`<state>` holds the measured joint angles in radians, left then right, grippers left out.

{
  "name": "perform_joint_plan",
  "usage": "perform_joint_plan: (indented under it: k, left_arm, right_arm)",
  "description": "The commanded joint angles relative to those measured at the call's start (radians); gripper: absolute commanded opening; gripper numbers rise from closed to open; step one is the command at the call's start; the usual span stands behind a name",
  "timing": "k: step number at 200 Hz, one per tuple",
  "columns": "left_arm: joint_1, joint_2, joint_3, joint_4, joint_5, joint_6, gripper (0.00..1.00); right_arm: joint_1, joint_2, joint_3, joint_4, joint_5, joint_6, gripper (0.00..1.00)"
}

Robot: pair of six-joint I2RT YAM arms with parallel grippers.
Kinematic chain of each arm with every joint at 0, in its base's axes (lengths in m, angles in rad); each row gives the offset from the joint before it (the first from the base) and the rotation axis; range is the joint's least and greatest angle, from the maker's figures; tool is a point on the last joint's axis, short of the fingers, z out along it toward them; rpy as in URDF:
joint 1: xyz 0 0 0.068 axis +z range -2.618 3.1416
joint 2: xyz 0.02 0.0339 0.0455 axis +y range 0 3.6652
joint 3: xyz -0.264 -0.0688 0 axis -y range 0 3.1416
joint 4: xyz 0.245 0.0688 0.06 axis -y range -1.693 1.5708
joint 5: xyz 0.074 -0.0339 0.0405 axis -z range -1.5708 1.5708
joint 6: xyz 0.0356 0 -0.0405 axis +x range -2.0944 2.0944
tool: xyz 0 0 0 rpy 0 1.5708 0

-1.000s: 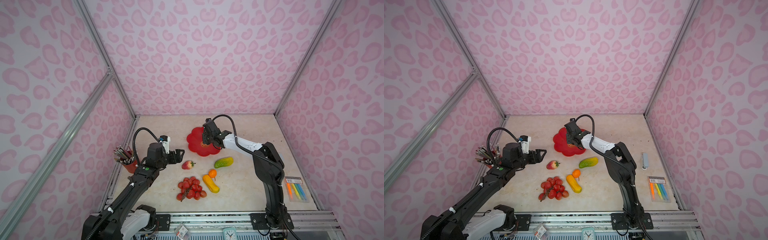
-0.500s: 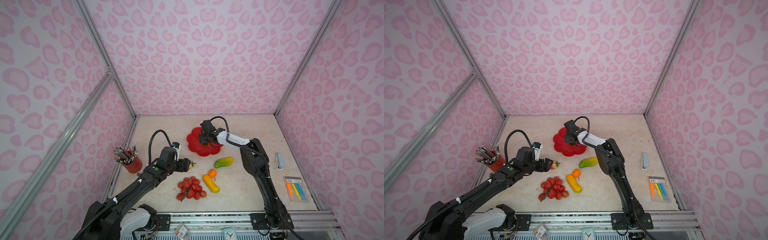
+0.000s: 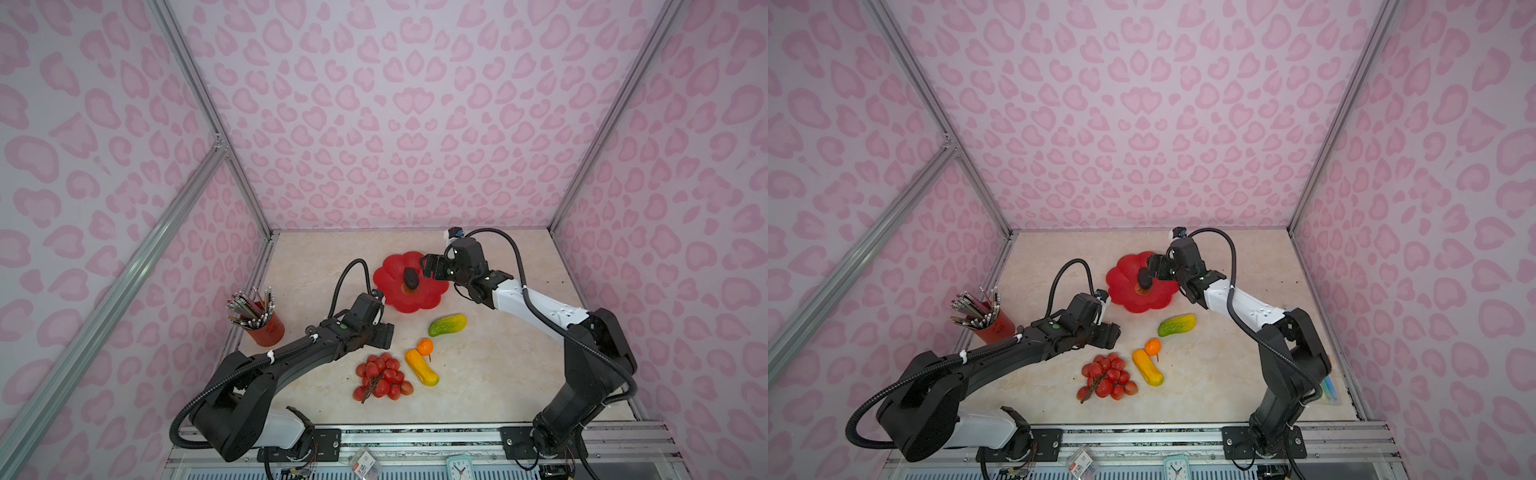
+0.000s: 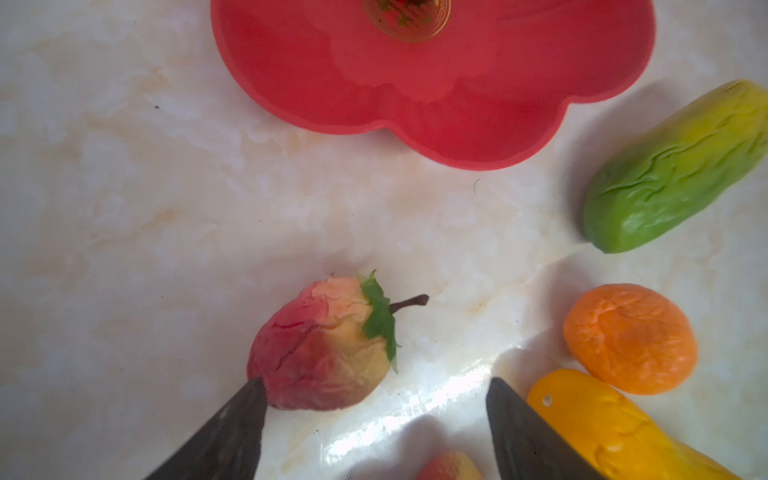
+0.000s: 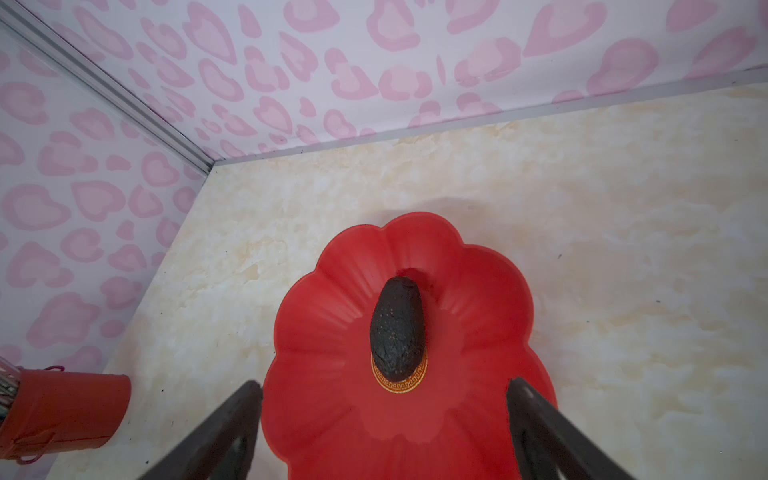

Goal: Place and organize the fake fruits in the fruit bowl
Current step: 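Release the avocado with right gripper while left gripper grasps the strawberry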

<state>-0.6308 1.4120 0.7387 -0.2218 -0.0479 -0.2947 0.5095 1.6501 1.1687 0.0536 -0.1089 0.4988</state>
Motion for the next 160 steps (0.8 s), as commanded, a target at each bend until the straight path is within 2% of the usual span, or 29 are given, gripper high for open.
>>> perform_joint_plan:
  k: [1,39,79,104,131,160]
  left_arm:
    - [-0.003,0.036,0.022,-0.029,-0.092,0.005,0.84]
    - [-0.007,0.096,0.061,-0.027,-0.129,0.025,0.84]
    - [-0.01,0.193,0.106,-0.027,-0.115,0.04,0.81]
    - [-0.01,0.215,0.11,-0.022,-0.108,0.035,0.74]
    - [-0.01,0.214,0.111,-0.027,-0.112,0.037,0.61]
    - [-0.01,0.126,0.078,-0.037,-0.116,0.041,0.53]
  right_arm:
    - [-0.003,-0.085,-0.08,0.131,-0.011,0.027,0.92]
    - [-0.007,-0.198,-0.153,0.091,0.025,0.006,0.92]
    - [-0.017,-0.266,-0.211,0.107,0.068,0.007,0.92]
    - [-0.025,-0.286,-0.222,0.094,0.074,0.004,0.92]
    - [-0.028,-0.289,-0.226,0.092,0.069,0.005,0.92]
    - [-0.03,-0.285,-0.229,0.09,0.071,0.012,0.92]
